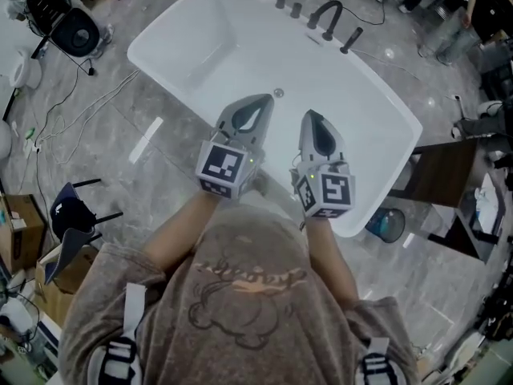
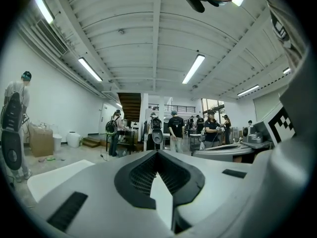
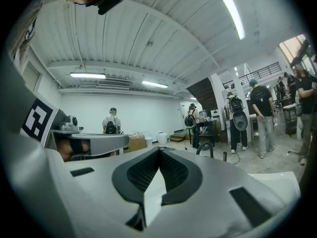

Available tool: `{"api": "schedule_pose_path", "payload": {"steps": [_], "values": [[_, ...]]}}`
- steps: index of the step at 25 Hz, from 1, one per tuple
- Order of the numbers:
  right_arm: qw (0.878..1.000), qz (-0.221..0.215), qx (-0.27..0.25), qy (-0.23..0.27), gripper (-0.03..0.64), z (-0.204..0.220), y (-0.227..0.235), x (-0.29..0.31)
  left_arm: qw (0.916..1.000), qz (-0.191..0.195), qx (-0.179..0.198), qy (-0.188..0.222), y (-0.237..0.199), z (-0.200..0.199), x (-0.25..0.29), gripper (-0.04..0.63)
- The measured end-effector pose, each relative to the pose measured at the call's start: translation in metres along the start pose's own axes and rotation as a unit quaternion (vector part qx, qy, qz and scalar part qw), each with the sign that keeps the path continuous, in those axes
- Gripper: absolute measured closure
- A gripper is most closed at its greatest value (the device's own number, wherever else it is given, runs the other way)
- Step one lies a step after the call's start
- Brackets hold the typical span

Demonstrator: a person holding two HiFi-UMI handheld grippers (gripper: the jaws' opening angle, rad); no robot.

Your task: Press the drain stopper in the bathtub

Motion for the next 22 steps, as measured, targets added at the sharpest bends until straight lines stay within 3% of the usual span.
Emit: {"api": "schedule_pose_path", "payload": {"steps": [10,22], "values": [[1.0,-0.026,-0.003,-0.003,0.615,0.005,0.024,0.058,0.9998,-0.014,0.013,0.001,-0.035,0.002,0.052,0.594],[1.0,-0.01,0.003,-0.01,0.615,0.03,0.044,0.127,0.9988,0.04,0.025,-0.015,-0.076,0.029,0.113,0.594]]}}
Point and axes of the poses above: the fingertips, and each gripper's own axes: x forward along the fingers, y to its right, z out of its underside, the point moved 4 cm from there along -x, backward along the fingers, and after that the axes turned 8 degrees about y, right-handed, at the moved point
